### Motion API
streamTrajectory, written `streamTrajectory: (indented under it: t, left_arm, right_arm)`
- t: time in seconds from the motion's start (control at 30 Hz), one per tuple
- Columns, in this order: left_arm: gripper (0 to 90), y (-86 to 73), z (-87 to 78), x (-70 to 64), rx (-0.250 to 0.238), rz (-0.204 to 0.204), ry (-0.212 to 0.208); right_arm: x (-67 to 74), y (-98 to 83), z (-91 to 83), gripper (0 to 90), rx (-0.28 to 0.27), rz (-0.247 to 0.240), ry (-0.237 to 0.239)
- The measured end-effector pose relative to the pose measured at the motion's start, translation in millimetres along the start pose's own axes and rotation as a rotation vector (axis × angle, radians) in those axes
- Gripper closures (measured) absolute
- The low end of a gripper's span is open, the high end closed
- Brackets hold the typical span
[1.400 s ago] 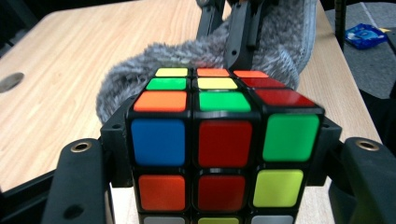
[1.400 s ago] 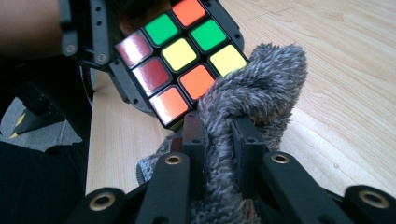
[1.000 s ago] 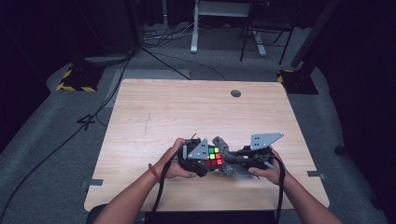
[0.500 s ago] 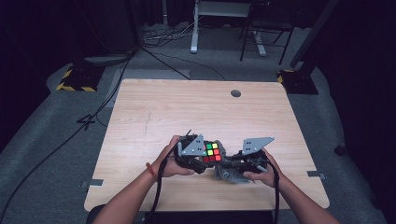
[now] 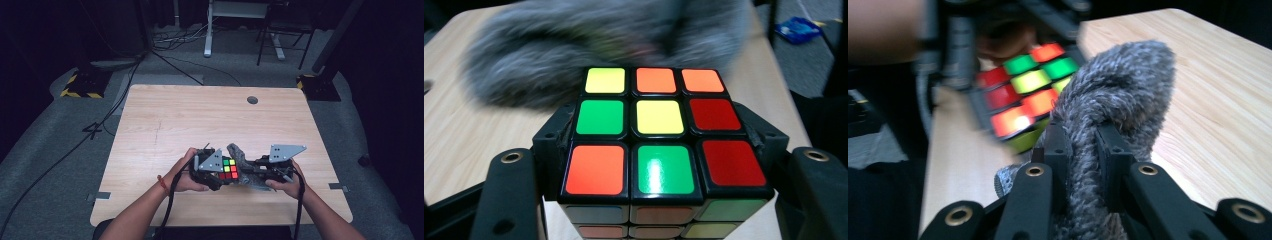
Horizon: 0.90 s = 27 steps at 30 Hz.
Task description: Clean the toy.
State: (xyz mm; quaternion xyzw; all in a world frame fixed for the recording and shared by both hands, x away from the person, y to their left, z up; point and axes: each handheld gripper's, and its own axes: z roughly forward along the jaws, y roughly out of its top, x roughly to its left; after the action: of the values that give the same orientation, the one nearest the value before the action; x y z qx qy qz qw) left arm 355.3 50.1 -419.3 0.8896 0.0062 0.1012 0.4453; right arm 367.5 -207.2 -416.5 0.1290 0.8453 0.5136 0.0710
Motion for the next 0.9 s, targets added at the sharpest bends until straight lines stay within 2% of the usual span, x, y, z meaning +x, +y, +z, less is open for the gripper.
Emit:
streamTrajectory:
  t: [0.07, 0.17, 0.23, 0.3, 0.37, 0.47, 0.5, 0.6, 0.73, 0.77, 0.9]
  left_arm:
    - [33.4, 3.6, -3.3, -2.2, -0.021, 0.009, 0.002]
    - [33.4, 4.7, -8.5, -0.1, -0.043, -0.002, 0.009]
    - [33.4, 3.5, -11.8, 2.5, -0.058, -0.019, 0.035]
    - [33.4, 1.2, -13.4, 5.8, -0.051, -0.031, 0.049]
    - [33.5, -2.3, -12.3, 10.3, -0.016, -0.033, 0.074]
    - [33.5, -9.7, -8.4, 16.7, 0.007, -0.064, 0.074]
    - [33.4, -10.5, -7.1, 17.2, 0.021, -0.057, 0.072]
    - [33.5, -10.5, -1.3, 13.6, 0.019, -0.059, 0.045]
    - [33.4, -3.2, 1.9, 5.3, -0.012, -0.036, -0.01]
    - [33.4, -1.8, 1.9, 3.9, -0.01, -0.031, -0.004]
    - [33.4, 1.8, -2.4, 3.0, -0.037, -0.03, -0.004]
  right_arm:
    - [-1.2, -2.7, 4.6, 78.9, 0.028, 0.007, 0.009]
    - [2.3, -3.9, 8.4, 78.9, 0.067, -0.019, 0.019]
    - [3.4, -4.5, 9.2, 78.9, 0.072, -0.024, 0.036]
    - [5.7, -5.5, 11.1, 78.8, 0.081, -0.043, 0.07]
    - [7.7, -4.4, 10.7, 78.7, 0.072, -0.058, 0.096]
    - [9.3, -1.6, 6.0, 78.7, 0.043, -0.067, 0.121]
    - [9.2, -0.9, 2.8, 78.7, 0.02, -0.065, 0.134]
    - [7.2, 1.9, -4.2, 78.7, -0.024, -0.055, 0.135]
    - [4.5, 2.3, -7.9, 78.7, -0.025, -0.052, 0.085]
    - [4.0, 2.1, -7.8, 78.7, -0.017, -0.056, 0.071]
    - [3.3, 1.2, -5.9, 78.7, 0.003, -0.057, 0.077]
